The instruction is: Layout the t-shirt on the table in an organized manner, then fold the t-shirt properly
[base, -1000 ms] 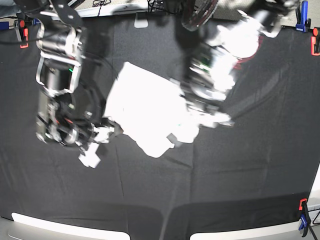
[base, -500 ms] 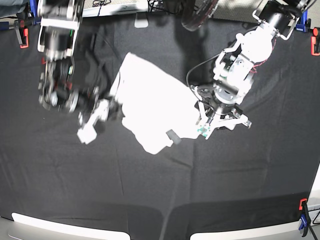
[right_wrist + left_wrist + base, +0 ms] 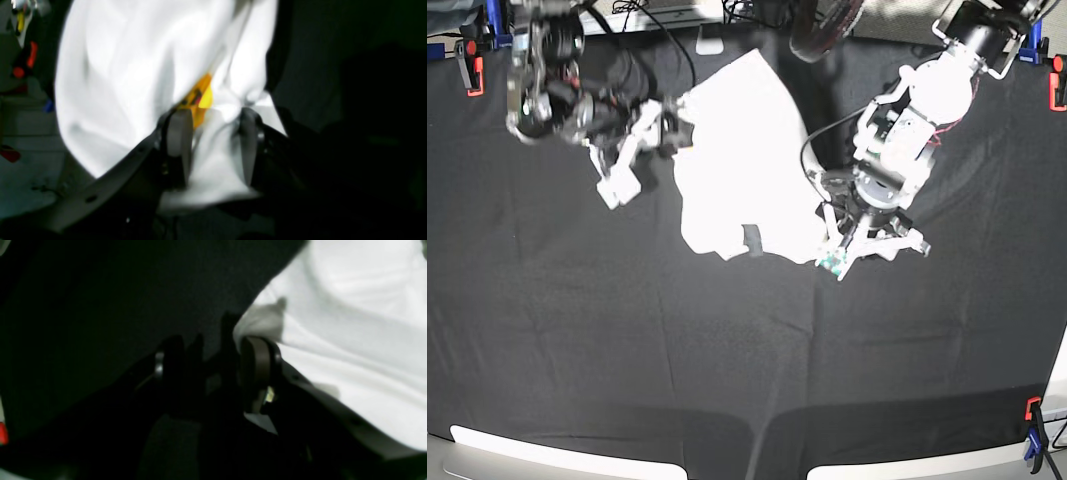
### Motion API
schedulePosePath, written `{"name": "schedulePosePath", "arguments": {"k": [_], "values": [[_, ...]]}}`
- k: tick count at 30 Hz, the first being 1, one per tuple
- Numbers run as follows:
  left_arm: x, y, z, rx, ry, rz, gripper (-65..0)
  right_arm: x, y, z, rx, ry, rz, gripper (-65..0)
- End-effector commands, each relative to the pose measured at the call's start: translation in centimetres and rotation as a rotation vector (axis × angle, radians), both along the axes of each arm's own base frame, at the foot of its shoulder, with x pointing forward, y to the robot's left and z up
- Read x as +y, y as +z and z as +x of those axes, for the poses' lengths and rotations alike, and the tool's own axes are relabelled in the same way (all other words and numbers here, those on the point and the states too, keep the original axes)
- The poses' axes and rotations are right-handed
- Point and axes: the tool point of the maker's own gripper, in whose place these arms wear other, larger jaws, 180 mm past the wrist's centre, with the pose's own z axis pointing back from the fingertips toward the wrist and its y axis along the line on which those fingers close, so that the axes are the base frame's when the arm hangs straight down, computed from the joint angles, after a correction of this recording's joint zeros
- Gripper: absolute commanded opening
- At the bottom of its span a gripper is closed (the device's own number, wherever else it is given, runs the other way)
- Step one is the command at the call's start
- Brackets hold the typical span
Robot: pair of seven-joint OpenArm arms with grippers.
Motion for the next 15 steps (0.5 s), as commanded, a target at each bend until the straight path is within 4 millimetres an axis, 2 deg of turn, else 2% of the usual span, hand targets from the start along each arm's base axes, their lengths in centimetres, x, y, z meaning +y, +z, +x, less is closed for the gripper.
{"name": "schedulePosePath", "arguments": {"k": [1,4,7,9,12,15], "values": [[-0.2,2.5,1.2,-0.076,0.007,-0.019,-39.0,-0.6,0.3,0.1,-0.002,0.02,-0.04,-41.5],[-0.8,5.1,0.9,-0.108,0.001,-0.045,-39.0,-1.5,1.6,1.6,-0.062,0.0,-0.067,-41.5],[-1.6,7.8,0.0,-0.124,-0.004,-0.079,-39.0,-4.4,2.6,4.3,-0.134,-0.058,-0.171,-41.5],[-2.2,8.8,-1.2,-0.134,-0.018,-0.111,-39.0,-6.6,3.3,6.0,-0.168,-0.099,-0.247,-41.5],[-2.6,7.8,-3.5,-0.092,-0.026,-0.136,-39.0,-8.8,4.8,7.9,-0.202,-0.156,-0.287,-41.5],[-2.6,5.5,-5.9,-0.013,-0.021,-0.137,-39.0,-9.5,6.0,9.1,-0.24,-0.193,-0.27,-41.5]]}}
